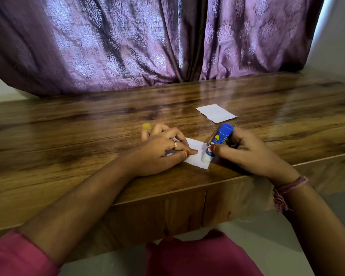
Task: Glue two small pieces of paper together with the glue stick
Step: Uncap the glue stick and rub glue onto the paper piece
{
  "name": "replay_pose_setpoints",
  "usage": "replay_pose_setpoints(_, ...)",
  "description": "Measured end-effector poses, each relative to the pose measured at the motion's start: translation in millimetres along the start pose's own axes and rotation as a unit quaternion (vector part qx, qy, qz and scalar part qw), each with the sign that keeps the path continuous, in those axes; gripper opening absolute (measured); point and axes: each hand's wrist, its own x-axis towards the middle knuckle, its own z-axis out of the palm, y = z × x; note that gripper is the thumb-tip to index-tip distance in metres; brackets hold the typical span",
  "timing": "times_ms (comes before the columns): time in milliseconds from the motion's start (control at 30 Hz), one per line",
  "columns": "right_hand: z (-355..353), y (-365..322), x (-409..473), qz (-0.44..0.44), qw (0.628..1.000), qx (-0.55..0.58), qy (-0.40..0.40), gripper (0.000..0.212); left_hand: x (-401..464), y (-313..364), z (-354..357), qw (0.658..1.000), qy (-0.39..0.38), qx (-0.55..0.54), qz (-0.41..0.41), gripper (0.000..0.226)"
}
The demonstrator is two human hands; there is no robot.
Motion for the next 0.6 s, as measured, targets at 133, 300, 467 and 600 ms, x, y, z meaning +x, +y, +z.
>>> replay_pose_setpoints(133,0.1,-2.5,-2.9,-0.008,1.000,-0.001,-0.028,0.026,0.1,0.2,1.1,1.000,0.009,0.005,0.003,0.036)
replay_pose_setpoints(300,0.2,-3.3,-2.7,-0.004,0.999,0.011,-0.031,0.029,0.0,-1.0,1.0,1.000,0.006,0.010,0.002,0.036)
replay_pose_setpoints(467,0.2,-1.8,-3.6,-0.001,0.999,0.023,-0.029,0.031,0.4,-0.8,0.6,1.000,0.002,0.009,-0.001,0.035)
replay_pose_setpoints(600,-0.1,-2.4,-3.7,0.002,0.999,0.020,-0.036,0.020,0.4,-0.3,1.0,1.000,0.004,0.020,0.000,0.037)
